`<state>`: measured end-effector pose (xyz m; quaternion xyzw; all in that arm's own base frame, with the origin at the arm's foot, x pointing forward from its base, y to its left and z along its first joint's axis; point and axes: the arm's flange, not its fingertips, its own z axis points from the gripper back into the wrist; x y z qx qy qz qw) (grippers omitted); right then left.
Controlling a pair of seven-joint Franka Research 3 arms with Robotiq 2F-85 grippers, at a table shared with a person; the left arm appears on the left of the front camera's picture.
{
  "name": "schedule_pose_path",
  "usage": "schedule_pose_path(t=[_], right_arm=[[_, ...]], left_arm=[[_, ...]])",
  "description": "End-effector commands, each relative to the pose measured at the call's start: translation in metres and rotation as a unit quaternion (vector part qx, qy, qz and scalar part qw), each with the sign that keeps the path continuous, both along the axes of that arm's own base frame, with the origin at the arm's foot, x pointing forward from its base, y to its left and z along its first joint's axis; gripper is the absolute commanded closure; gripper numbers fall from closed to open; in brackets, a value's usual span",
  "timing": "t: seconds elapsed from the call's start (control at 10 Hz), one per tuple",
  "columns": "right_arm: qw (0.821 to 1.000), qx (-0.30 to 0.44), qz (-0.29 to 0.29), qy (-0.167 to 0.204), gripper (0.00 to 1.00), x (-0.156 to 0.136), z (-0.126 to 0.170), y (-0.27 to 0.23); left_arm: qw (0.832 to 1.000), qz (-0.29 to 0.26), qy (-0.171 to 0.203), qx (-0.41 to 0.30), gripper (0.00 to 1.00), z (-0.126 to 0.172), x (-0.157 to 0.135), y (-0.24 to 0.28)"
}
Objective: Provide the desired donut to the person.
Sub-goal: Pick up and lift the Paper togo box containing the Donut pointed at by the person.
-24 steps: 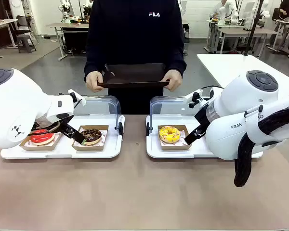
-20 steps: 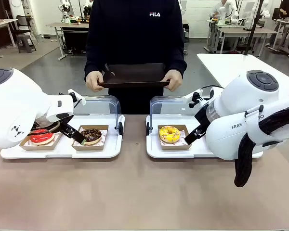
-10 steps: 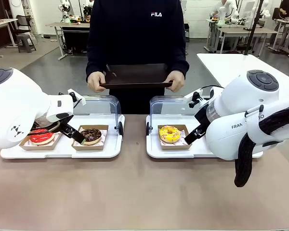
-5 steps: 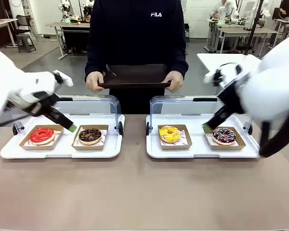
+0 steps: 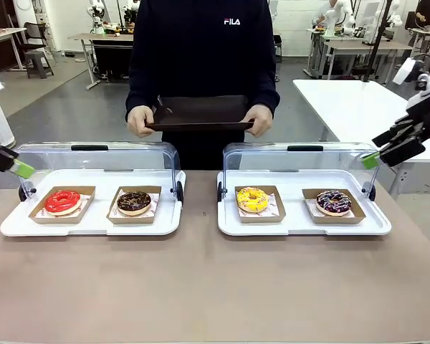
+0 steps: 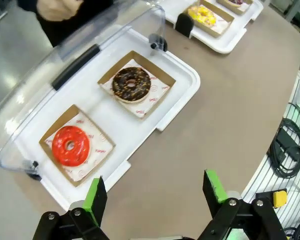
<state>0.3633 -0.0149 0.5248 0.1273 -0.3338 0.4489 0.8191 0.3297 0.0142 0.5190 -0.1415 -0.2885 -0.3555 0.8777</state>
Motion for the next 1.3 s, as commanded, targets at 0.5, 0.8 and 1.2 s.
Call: schedule_pose_path(t=[0.5,0.8,1.2], right_arm=[[0.996,0.070,0.035,-0.034,0.00,-0.010,-0.005,-0.022],[0.994,0.083,0.053,-0.044,0.00,-0.010,-0.004,-0.017],[0.993,0.086,0.059,-0.051,0.00,-0.006,-0.003,-0.011]], left_arm=[[0.996,0.006,-0.082,-0.033,0.00,-0.018,-0.052,0.049],[0.992,0.003,-0.112,-0.056,0.00,-0.014,-0.050,0.053],[0.991,-0.004,-0.116,-0.061,0.00,-0.010,-0.045,0.051]])
